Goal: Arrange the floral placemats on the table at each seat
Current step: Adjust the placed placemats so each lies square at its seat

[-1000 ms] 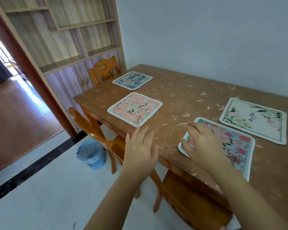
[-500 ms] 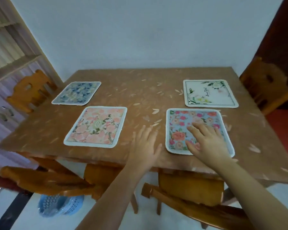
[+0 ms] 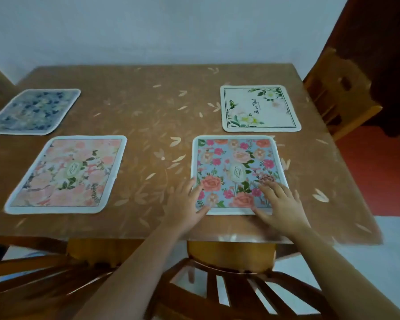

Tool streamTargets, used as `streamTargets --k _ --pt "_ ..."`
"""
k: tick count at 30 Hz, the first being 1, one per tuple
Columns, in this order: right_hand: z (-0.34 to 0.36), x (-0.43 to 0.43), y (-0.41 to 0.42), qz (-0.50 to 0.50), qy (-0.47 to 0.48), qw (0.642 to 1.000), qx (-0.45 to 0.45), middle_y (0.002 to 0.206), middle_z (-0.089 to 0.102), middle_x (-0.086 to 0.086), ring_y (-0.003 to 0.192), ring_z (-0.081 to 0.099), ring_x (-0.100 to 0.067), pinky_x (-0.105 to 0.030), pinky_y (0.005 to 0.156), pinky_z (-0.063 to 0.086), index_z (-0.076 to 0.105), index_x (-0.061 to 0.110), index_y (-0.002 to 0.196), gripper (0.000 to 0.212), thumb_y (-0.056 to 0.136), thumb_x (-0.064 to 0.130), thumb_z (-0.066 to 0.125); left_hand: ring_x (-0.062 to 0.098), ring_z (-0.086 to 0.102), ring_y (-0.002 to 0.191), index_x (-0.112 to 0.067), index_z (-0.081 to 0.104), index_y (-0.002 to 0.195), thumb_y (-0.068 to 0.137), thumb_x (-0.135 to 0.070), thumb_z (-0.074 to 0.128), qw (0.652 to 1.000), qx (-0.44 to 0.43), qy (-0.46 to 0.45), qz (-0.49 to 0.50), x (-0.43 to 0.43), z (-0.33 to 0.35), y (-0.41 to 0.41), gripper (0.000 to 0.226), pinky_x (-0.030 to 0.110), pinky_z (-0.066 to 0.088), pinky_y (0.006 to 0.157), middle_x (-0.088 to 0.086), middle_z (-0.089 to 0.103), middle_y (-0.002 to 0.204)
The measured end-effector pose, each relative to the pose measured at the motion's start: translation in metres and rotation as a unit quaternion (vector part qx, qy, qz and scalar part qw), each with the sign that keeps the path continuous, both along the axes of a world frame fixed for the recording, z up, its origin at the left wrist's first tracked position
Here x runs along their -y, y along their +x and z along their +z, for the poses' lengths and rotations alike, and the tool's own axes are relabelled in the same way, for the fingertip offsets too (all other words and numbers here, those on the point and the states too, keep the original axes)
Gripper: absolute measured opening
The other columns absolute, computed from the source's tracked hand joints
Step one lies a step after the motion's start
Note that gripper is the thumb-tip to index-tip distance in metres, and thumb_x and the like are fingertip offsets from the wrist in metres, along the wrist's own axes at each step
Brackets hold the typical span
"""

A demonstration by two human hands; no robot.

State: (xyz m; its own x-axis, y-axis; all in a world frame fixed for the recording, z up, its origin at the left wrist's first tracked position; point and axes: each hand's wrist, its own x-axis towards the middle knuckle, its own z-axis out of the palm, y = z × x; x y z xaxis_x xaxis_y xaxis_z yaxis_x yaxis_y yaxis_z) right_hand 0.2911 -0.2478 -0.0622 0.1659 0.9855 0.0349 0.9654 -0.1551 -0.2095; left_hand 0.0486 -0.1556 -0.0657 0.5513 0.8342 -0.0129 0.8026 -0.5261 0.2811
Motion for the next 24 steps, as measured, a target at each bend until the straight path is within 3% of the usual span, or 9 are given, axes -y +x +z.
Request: streamTargets --k 7,12,15,20,24 --pt "-0.044 -0.004 0.020 -0.010 -0.070 0.997 -0.008 0.149 0.028 -0.003 0.136 0.019 -0.024 -0.056 0.106 0.019 0.026 0.027 0.140 0.070 0.082 0.060 0.047 0.024 0.004 0.139 -0.025 0.025 0.140 0.084 -0.059 0.044 0.997 -0.038 -0.071 -0.010 -0.009 -0.051 0.013 0.069 0.058 0.014 0.109 0.000 0.009 0.154" --pt "-0.059 -0.008 0.022 -0.005 -0.103 0.995 0.010 0.152 0.019 -0.001 0.138 0.010 -0.022 -0.051 0.108 0.015 0.019 0.028 0.143 0.077 0.080 0.066 0.041 0.022 -0.003 0.139 -0.026 0.034 0.136 0.081 -0.061 0.048 0.995 -0.049 -0.085 -0.028 -0.013 -0.072 0.011 0.067 0.060 0.011 0.107 -0.002 0.005 0.154" --pt "-0.065 -0.009 0.022 -0.003 -0.106 0.994 0.013 0.152 0.019 -0.001 0.138 0.009 -0.024 -0.051 0.107 0.014 0.020 0.029 0.142 0.081 0.077 0.070 0.043 0.023 0.002 0.139 -0.027 0.041 0.133 0.080 -0.058 0.053 0.995 -0.014 -0.076 -0.056 -0.019 -0.076 0.009 0.063 0.062 0.013 0.105 -0.001 0.012 0.153" --pt "-0.068 -0.009 0.023 -0.002 -0.088 0.996 0.002 0.149 0.027 -0.006 0.138 0.015 -0.028 -0.056 0.105 0.015 0.028 0.027 0.140 0.082 0.074 0.071 0.048 0.030 0.029 0.132 -0.016 0.053 0.124 0.076 -0.044 0.067 0.991 0.050 -0.031 -0.116 -0.023 -0.075 0.016 0.058 0.063 0.034 0.097 0.012 0.039 0.142" --pt "-0.068 -0.008 0.024 -0.004 -0.082 0.997 -0.001 0.149 0.027 -0.005 0.138 0.015 -0.028 -0.059 0.105 0.016 0.028 0.028 0.140 0.091 0.067 0.082 0.021 0.026 0.026 0.134 -0.018 0.053 0.124 0.078 -0.050 0.062 0.993 0.039 -0.012 -0.108 -0.019 -0.077 0.025 0.057 0.061 0.030 0.100 0.008 0.039 0.142"
